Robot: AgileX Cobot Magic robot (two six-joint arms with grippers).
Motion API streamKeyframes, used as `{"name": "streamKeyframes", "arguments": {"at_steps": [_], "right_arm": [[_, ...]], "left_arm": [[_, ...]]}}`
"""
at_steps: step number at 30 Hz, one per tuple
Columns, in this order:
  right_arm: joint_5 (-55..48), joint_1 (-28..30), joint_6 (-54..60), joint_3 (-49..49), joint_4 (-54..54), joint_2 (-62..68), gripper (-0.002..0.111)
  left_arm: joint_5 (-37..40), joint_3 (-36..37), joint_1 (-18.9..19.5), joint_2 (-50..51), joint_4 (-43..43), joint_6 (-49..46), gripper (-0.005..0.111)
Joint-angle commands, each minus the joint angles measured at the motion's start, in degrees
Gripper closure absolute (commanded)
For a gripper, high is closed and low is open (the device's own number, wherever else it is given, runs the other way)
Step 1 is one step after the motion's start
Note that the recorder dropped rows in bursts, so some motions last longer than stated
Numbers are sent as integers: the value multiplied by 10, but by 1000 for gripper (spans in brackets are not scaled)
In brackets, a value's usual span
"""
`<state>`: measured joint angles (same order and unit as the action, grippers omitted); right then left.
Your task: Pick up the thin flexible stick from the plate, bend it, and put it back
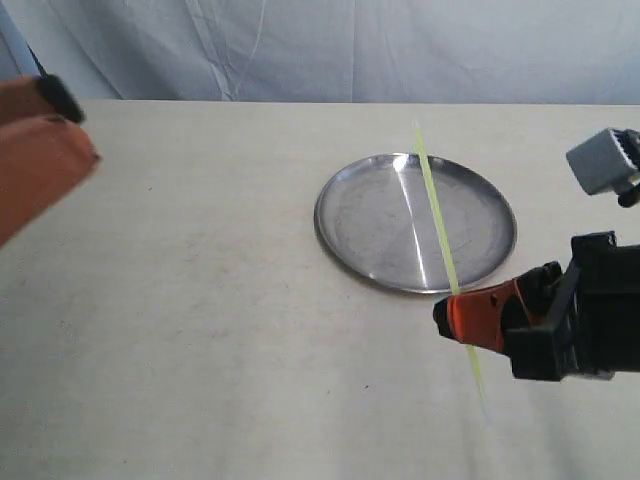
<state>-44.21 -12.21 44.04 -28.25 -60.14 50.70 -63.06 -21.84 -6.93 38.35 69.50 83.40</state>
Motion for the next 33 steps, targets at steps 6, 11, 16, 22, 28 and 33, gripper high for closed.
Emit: {"name": "streamKeyframes", "arguments": {"at_steps": [6, 11, 16, 22, 28, 33], "right_arm": [[-21, 1, 133, 41, -194, -19, 108], [3, 1, 145, 41, -197, -18, 108], [3, 1, 146, 41, -196, -18, 108], [16, 1, 160, 41, -187, -18, 108], [13, 1, 160, 41, -190, -18, 108], [0, 1, 160, 41, -199, -8, 108]], "left_arm": [[-69, -73, -132, 311, 23, 153, 55], [-69, -73, -210, 325, -158, 34, 55], [-69, -73, -213, 325, -200, 12, 55], [-69, -73, -213, 325, -211, 14, 55], [-69, -73, -213, 325, -204, -6, 55], [-69, -73, -213, 325, -202, -37, 55]]}}
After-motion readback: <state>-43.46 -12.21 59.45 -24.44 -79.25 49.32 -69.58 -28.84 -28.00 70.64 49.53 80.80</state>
